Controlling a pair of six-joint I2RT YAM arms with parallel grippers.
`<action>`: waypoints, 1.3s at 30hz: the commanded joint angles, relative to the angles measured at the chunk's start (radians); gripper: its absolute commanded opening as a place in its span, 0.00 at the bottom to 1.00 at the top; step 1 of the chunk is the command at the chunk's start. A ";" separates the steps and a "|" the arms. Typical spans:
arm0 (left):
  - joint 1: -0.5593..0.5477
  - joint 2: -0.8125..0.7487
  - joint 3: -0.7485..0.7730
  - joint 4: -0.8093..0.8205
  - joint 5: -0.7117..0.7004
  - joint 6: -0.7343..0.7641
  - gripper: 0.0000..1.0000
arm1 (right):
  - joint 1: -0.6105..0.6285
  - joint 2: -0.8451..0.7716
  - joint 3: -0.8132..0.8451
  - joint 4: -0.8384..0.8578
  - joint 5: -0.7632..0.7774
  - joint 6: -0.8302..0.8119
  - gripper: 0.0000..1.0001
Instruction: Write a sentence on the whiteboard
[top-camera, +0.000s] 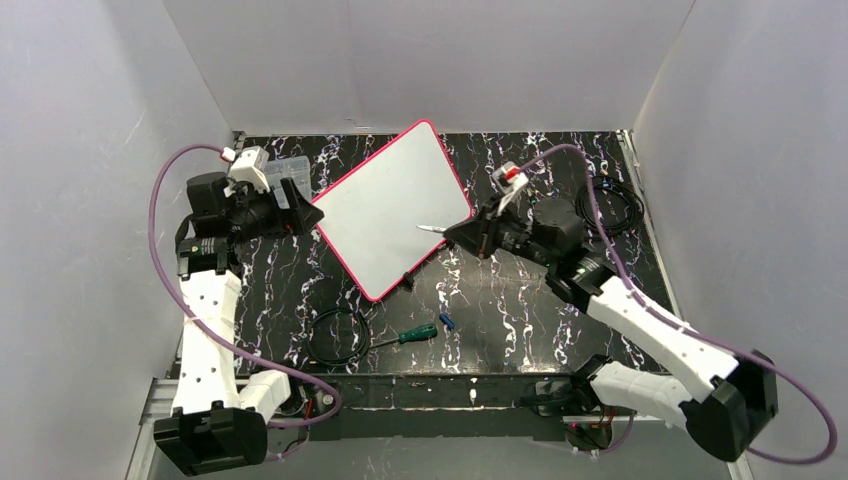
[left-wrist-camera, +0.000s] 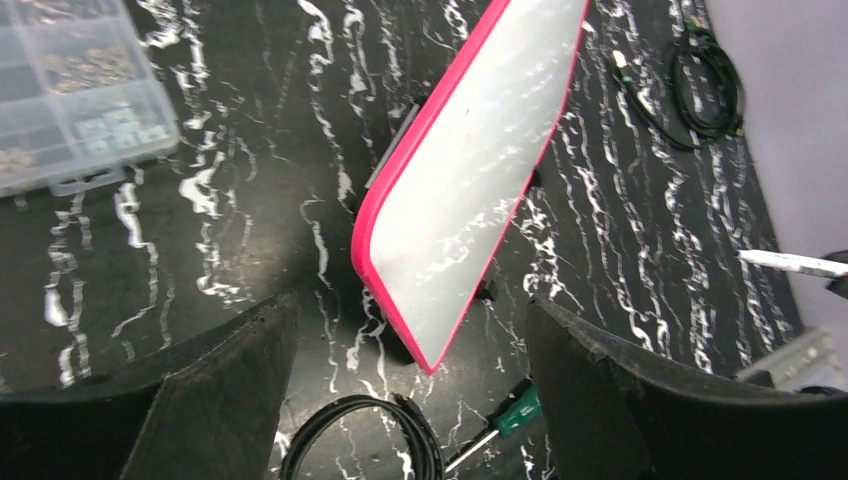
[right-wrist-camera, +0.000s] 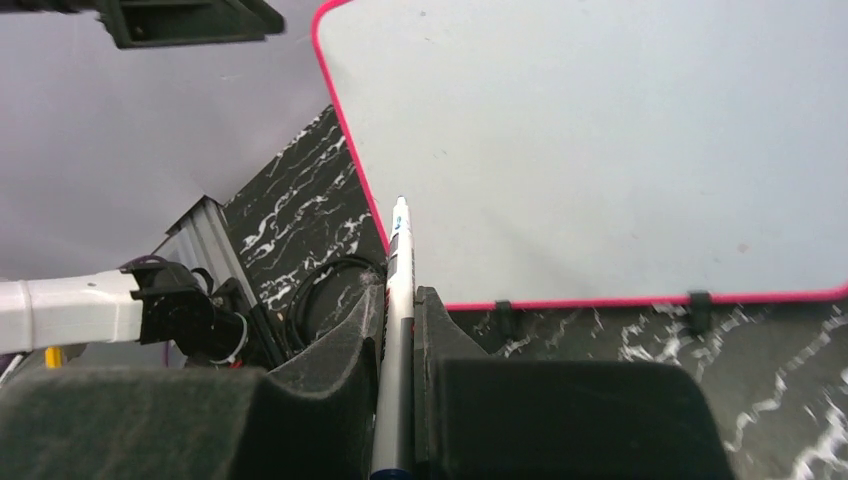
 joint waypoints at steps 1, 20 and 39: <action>0.051 -0.009 -0.118 0.168 0.277 -0.063 0.79 | 0.091 0.107 0.060 0.250 0.088 0.038 0.01; 0.060 0.070 -0.192 0.228 0.269 -0.049 0.46 | 0.235 0.573 0.295 0.490 0.084 0.039 0.01; 0.060 0.121 -0.187 0.242 0.272 -0.046 0.20 | 0.237 0.676 0.351 0.517 0.130 0.027 0.01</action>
